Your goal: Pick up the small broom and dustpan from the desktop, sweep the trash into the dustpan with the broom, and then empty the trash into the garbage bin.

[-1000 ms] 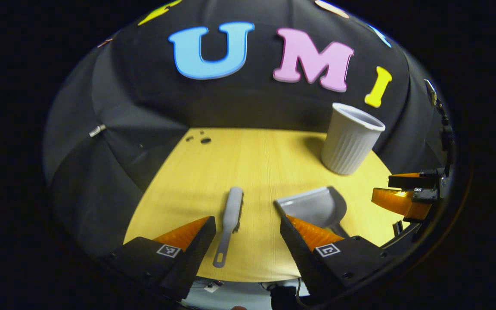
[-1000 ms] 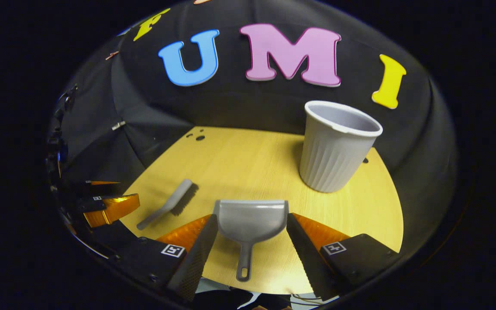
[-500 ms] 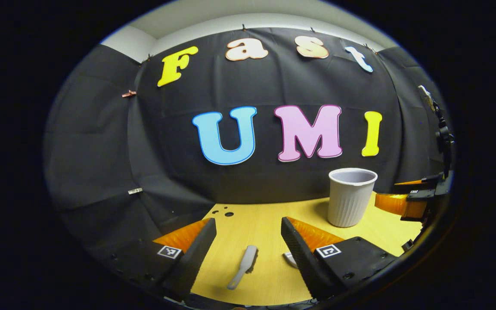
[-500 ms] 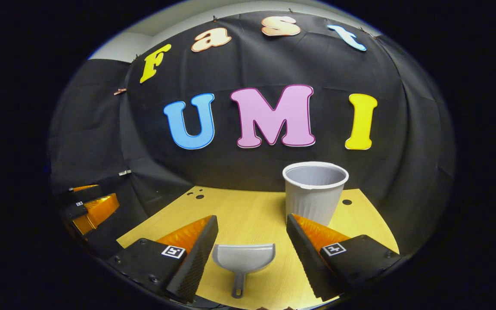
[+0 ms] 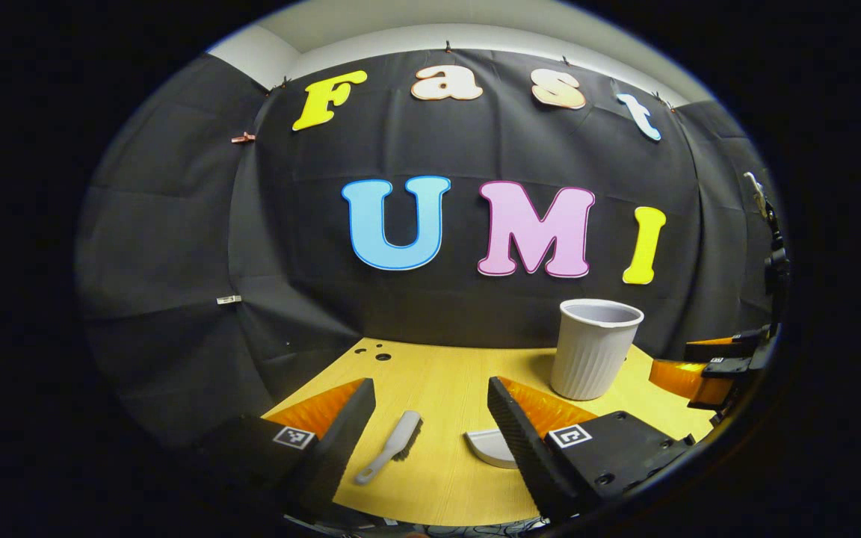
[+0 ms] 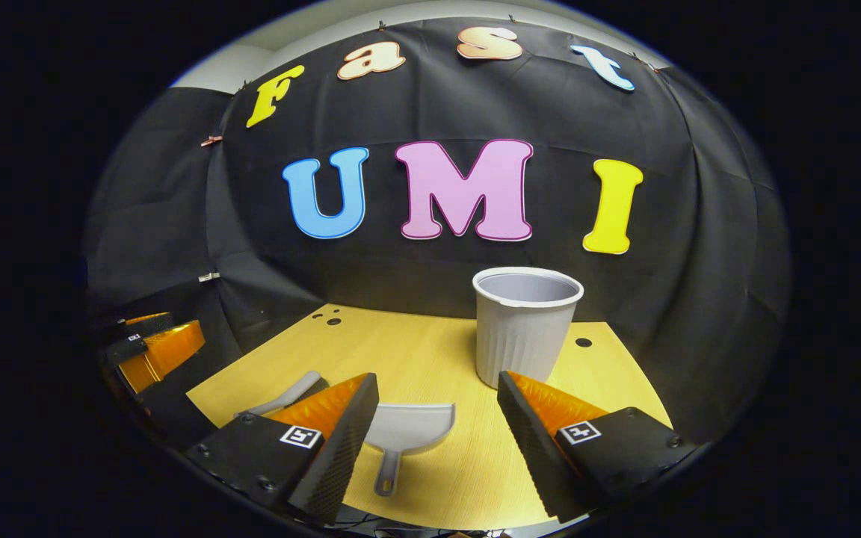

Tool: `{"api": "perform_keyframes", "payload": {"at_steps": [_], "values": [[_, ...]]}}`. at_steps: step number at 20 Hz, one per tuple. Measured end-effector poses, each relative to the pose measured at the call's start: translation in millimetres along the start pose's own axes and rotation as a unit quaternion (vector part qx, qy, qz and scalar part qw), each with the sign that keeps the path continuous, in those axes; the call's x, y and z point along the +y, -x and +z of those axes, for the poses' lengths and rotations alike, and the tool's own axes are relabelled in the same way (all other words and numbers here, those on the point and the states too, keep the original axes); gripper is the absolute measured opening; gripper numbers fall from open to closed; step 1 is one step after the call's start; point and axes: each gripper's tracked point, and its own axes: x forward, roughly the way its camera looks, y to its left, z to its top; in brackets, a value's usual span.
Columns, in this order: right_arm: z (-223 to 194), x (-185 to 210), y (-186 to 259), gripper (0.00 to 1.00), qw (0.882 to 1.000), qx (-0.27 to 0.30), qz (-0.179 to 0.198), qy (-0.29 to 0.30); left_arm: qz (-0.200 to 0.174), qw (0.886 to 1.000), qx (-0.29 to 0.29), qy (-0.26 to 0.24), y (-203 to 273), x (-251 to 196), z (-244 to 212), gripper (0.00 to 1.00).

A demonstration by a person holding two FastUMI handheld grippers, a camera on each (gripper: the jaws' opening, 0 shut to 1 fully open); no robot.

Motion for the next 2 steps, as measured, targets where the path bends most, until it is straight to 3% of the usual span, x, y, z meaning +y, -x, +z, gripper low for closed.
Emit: {"api": "perform_keyframes", "payload": {"at_steps": [2], "values": [[-0.8, -1.9, -1.4, 0.99, 1.000, 0.001, 0.001, 0.003, -0.002, 1.000, 0.004, -0.001, -1.6, -1.6, -4.2, 0.98]]}}
